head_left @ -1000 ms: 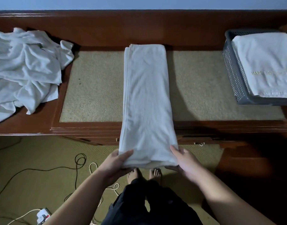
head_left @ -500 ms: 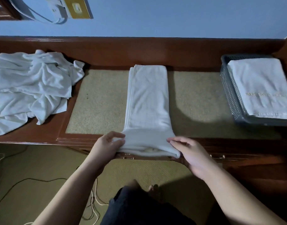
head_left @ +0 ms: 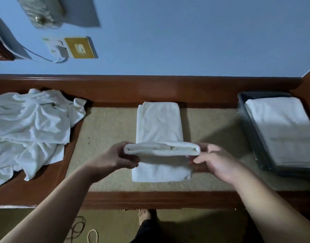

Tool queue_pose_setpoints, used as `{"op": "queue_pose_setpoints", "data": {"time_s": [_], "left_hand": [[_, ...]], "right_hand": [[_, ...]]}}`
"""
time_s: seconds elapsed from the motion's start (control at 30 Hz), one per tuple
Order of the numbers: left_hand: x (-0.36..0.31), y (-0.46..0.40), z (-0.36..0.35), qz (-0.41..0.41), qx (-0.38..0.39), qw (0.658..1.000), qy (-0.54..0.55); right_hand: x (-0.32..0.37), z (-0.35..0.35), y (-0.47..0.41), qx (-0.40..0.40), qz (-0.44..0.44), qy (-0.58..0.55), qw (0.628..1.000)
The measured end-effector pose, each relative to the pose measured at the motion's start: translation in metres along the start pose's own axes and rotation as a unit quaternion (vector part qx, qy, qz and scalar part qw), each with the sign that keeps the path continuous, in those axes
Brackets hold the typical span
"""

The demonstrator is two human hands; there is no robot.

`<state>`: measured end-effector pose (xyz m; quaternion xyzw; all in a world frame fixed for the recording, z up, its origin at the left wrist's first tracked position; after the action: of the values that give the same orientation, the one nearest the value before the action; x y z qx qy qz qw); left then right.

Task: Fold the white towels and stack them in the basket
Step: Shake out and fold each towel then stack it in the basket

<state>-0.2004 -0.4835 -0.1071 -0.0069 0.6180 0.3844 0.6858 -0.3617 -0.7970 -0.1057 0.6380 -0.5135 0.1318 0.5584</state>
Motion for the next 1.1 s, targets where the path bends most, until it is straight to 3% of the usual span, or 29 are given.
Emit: {"op": "queue_pose_setpoints", "data": {"time_s": [0.13,0.23,0.57,0.83,1.1], "left_hand": [[0.002,-0.044,0.016,0.011,-0.094,0.987,-0.133],[0.014,-0.075,0.022,0.038,-0.145,0.975,-0.166],[0.041,-0.17,0.034,0.109,-0.204,0.968,-0.099],[0.018,-0.263,0.074,0.122,-0.315,0.941,-0.017],[0.029,-0.348,0.09,0.194,-0.365,0.91,0.01]], "right_hand": [[0.01,-0.006,-0.039,-0.05,0.064,0.099,0.992],[0.01,-0.004,-0.072,-0.084,0.068,0.119,0.987],[0.009,0.019,-0.195,-0.112,0.044,0.123,0.985],[0.062,0.029,-0.291,-0.144,0.092,0.167,0.971],[0.073,0.045,-0.367,-0.195,0.063,0.154,0.967]]}}
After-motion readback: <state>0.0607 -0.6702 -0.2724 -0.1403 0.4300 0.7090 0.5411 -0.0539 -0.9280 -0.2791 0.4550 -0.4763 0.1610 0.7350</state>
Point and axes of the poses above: each hand's wrist, its own y-axis away from the middle knuckle, its own z-axis out of the back of the hand, x = y × z, the point moved 1 cm from there along -y, towards the middle knuckle, and after that the axes turned 13 degrees about -y, right-handed, at the moved point
